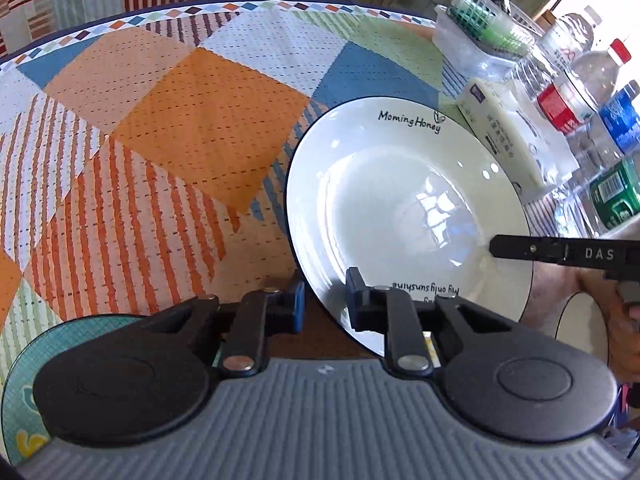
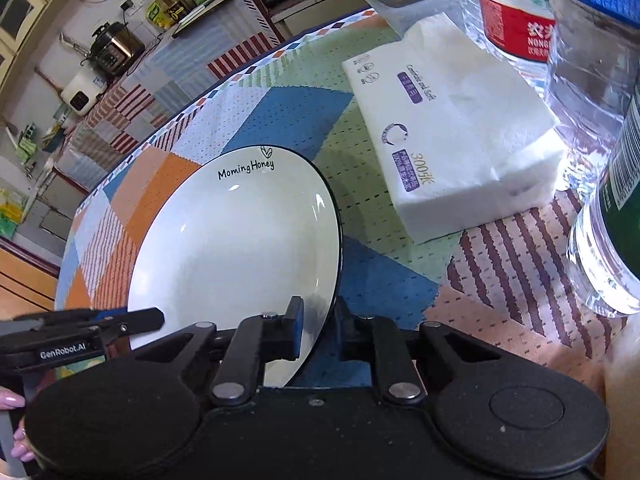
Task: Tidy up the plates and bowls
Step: 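Lift the Morning Honey plate and carry it over the fried-egg plate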
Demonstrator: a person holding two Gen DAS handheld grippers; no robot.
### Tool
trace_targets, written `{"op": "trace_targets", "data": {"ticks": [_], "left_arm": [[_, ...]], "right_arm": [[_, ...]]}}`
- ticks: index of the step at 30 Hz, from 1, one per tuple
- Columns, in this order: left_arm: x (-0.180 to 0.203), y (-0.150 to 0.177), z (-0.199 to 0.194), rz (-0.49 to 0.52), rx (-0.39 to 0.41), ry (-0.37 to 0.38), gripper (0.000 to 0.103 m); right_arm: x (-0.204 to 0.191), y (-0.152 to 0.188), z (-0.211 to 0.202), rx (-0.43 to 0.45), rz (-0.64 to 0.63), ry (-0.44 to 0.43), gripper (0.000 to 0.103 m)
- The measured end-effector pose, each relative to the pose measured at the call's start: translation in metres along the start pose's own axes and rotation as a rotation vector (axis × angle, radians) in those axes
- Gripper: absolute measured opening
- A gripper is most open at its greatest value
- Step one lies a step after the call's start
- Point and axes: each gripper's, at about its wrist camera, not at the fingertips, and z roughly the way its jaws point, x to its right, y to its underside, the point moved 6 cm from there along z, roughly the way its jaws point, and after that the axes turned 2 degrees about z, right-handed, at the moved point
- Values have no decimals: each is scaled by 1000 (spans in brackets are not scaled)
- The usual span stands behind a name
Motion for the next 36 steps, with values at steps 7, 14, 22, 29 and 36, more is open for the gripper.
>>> {"op": "trace_targets", "data": {"ticks": [7,14,22,29,36], "left_arm": [[6,2,0,4,15,-37,19],[14,3,-33,49,60,-58,19],[21,20,-104,81,180,-113,19],[19,41,-165,86,229,-141,19],[5,70,-208,84,248,-191,20]], "right_arm": [[-3,0,1,23,-34,2,18],[-11,2,-21,59,-96,-32,19],[-48,12,-62,110,-187,-104,19],[-86,32,-100,135,-263,-147,20],[-121,60,-115,145,-312,-191,21]]}}
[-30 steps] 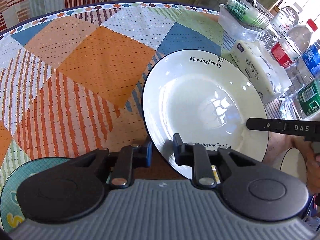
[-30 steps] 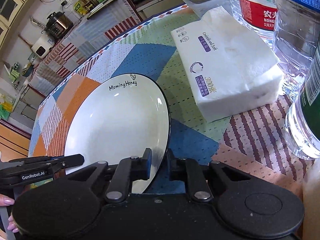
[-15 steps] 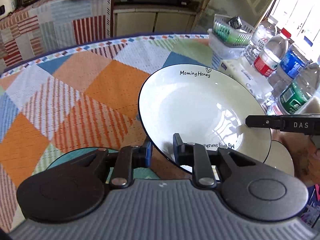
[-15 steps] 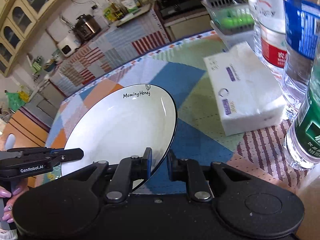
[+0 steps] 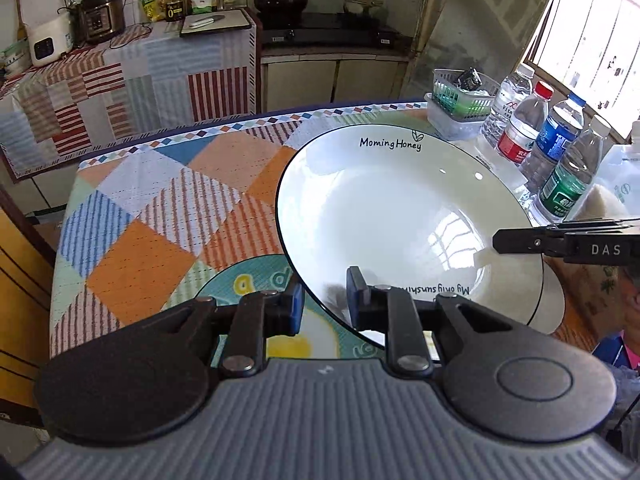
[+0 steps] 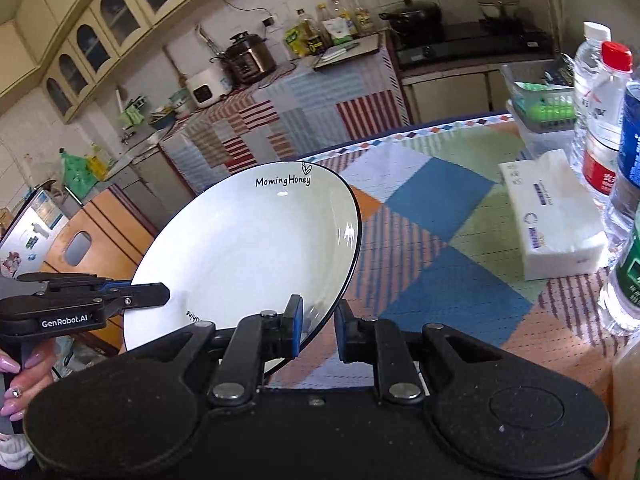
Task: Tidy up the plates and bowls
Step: 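Lift the Morning Honey plate and carry it over the fried-egg plate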
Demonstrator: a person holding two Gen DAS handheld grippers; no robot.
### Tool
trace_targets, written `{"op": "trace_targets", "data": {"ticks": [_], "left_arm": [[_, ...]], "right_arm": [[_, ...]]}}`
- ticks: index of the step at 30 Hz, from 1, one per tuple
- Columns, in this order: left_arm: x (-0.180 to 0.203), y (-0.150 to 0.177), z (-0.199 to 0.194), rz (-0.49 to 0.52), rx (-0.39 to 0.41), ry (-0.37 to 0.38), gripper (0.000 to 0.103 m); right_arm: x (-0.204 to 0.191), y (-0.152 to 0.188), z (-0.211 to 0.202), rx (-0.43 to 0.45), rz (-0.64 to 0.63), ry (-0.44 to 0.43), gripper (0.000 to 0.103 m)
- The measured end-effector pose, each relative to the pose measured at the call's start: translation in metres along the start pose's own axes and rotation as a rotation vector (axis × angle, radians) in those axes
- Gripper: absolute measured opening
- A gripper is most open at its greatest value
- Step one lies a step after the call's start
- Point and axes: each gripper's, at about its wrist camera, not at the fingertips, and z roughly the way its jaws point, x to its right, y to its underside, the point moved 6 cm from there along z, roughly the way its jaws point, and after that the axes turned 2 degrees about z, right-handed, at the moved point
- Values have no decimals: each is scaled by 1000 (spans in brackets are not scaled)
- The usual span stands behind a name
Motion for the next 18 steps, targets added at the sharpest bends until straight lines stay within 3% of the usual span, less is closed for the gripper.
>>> {"op": "trace_targets", "data": {"ticks": [8,18], "left_arm": [[-21,30,-27,-19,-10,-55,20],[-42,57,-25,-57,-57,-92,20]], "right_arm": [[-34,23,7,-36,-26,-47,22],[-51,44,28,-103,-41,-79,22]]}}
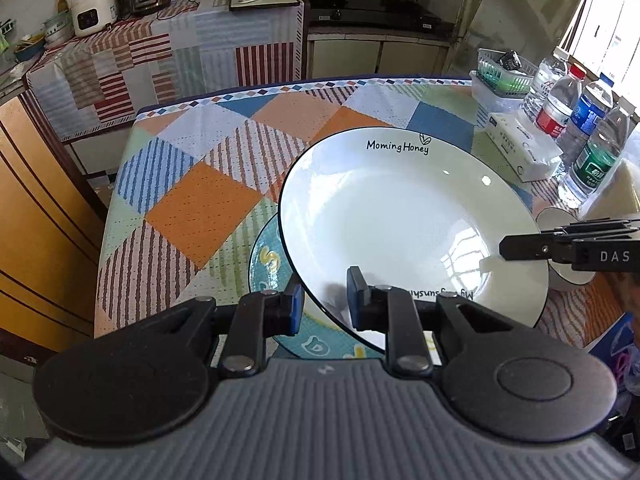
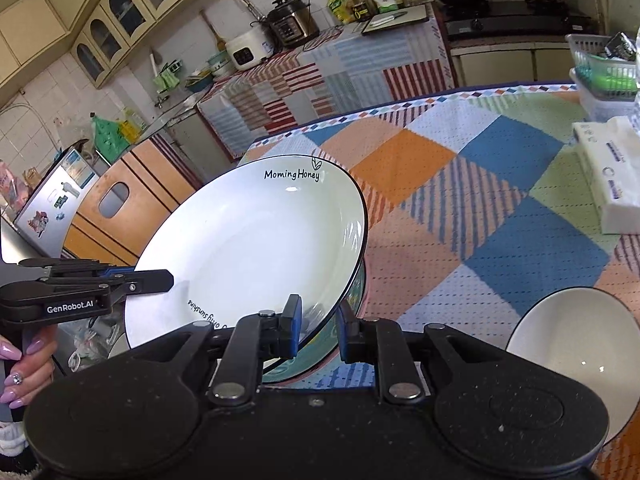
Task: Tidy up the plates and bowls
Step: 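Lift the Morning Honey plate and carry it over the fried-egg plate, then lower the Morning Honey plate onto the stack, open and withdraw grippers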
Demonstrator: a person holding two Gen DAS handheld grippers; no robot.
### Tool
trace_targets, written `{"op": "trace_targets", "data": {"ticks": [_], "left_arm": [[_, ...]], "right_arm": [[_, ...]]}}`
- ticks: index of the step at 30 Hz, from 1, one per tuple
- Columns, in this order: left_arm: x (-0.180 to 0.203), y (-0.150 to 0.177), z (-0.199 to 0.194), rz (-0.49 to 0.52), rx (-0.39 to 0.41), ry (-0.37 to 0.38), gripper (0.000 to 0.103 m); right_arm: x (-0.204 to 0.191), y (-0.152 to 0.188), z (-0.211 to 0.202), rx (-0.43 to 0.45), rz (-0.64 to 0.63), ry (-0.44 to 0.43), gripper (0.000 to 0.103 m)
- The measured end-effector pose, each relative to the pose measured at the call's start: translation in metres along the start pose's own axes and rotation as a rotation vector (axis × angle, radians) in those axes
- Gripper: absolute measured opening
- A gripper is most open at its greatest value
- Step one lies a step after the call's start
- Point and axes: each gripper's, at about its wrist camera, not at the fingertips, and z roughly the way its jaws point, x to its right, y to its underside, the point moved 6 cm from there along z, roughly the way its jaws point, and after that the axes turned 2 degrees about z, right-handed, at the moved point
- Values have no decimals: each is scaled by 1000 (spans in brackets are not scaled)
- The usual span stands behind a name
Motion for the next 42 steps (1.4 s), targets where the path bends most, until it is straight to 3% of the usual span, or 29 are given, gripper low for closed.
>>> {"op": "trace_targets", "data": {"ticks": [15,27,33,42], "left_arm": [[-29,30,48,-93,-136,-9,21],[-33,36,71,-142,-192,17,22],[-36,36,76,-143,-200,-9,23],[-35,40,85,-156,-256,-36,25]], "right_arm": [[2,21,53,-118,12,10,22],[6,22,66,-164,-13,61,23],[3,22,72,-167,-37,86,23],[-9,22,78,-179,-123,196,26]]}}
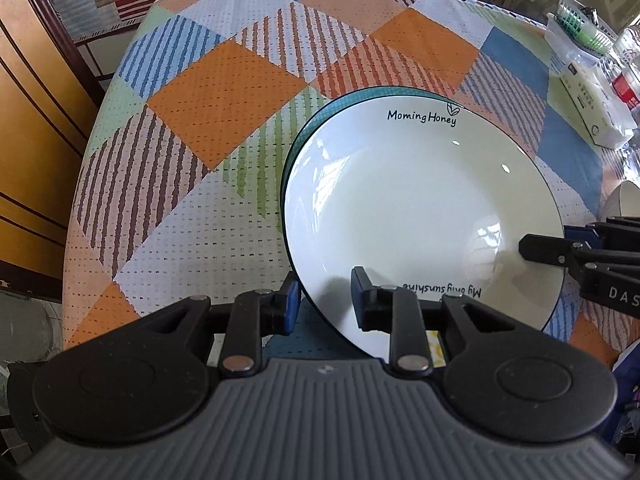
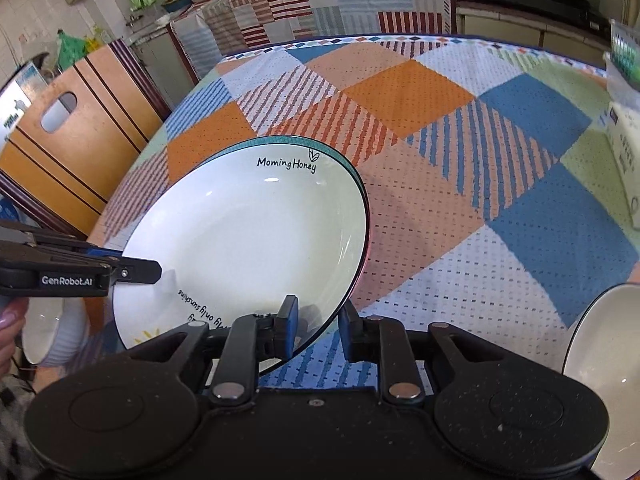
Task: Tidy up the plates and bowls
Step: 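Lower the Morning Honey plate onto the stack, open and withdraw grippers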
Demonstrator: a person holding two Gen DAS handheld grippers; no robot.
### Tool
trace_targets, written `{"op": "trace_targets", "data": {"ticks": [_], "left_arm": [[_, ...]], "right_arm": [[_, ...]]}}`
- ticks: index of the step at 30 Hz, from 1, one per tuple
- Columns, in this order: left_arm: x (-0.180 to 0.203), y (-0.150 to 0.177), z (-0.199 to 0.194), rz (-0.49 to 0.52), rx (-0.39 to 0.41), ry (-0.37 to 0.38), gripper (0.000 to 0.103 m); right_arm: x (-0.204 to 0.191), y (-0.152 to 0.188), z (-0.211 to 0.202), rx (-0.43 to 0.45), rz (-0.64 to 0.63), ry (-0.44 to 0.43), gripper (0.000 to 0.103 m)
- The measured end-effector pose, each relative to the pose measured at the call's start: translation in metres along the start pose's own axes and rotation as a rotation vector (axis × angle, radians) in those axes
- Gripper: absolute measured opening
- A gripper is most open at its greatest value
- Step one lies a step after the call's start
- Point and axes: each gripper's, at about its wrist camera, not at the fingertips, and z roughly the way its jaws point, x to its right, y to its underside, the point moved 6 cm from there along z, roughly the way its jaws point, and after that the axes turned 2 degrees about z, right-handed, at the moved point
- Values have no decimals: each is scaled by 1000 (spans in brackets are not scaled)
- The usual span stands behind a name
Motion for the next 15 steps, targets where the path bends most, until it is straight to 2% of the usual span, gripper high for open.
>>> {"op": "trace_targets", "data": {"ticks": [7,12,15], "left_arm": [[8,6,-9,-24,-13,-23,25],[19,22,-32,-31,11,3,26],[26,30,-49,-32,36,1,27]], "right_arm": [[-8,0,-3,24,-34,90,30],[-16,3,-31,74,-44,91,38],[-21,8,-50,92,-64,121,44]]}}
